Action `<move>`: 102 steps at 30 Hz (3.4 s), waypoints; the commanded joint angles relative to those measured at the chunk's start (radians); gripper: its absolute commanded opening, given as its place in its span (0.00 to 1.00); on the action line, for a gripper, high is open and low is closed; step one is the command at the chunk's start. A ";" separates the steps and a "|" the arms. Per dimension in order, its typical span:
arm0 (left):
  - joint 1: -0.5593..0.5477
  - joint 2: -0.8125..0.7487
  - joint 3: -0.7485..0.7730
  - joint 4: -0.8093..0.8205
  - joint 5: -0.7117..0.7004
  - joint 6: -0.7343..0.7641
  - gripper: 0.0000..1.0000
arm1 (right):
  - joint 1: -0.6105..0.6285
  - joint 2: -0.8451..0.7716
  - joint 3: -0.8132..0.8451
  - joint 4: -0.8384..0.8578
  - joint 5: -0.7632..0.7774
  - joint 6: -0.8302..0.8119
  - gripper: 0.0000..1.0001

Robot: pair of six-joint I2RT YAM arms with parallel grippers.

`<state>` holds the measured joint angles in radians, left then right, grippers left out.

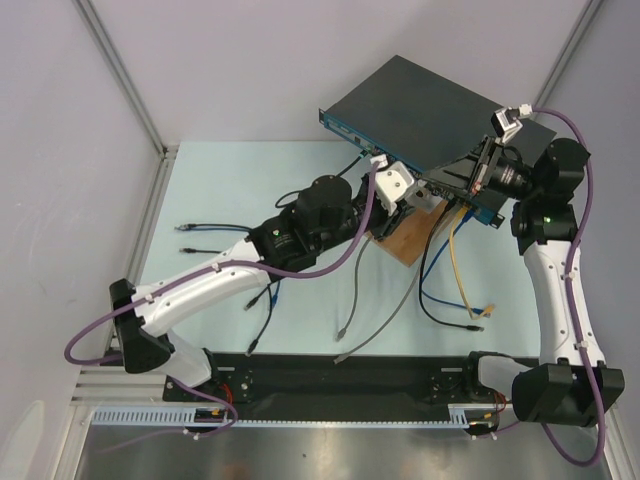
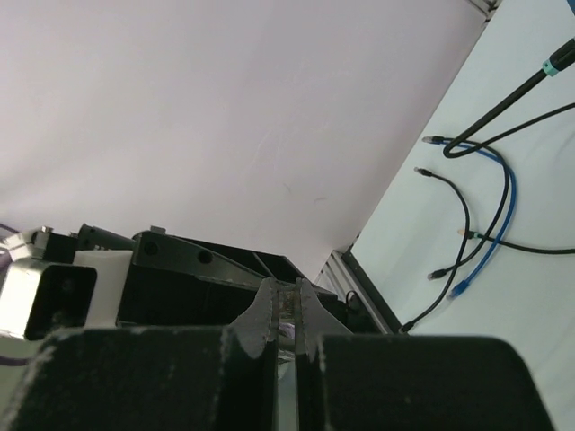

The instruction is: Insert the plug into the switch port

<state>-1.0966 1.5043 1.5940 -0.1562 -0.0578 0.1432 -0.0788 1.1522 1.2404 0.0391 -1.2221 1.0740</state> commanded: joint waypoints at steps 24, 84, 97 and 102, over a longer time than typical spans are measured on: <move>0.001 -0.072 -0.135 0.276 -0.022 0.042 0.30 | -0.001 0.023 -0.021 0.064 -0.037 0.106 0.00; -0.035 0.269 0.374 -0.408 -0.043 -0.237 0.00 | -0.372 0.095 0.424 -0.760 0.203 -0.662 1.00; -0.120 0.375 0.448 -0.394 -0.309 -0.303 0.00 | -0.616 0.064 0.370 -1.067 0.233 -0.927 1.00; -0.120 0.387 0.468 -0.385 -0.335 -0.284 0.00 | -0.737 0.102 0.344 -1.121 0.155 -0.957 1.00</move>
<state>-1.2186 1.8927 1.9999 -0.5644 -0.3397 -0.1314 -0.7742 1.2430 1.5978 -1.0195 -1.0016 0.1635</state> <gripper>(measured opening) 0.031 0.994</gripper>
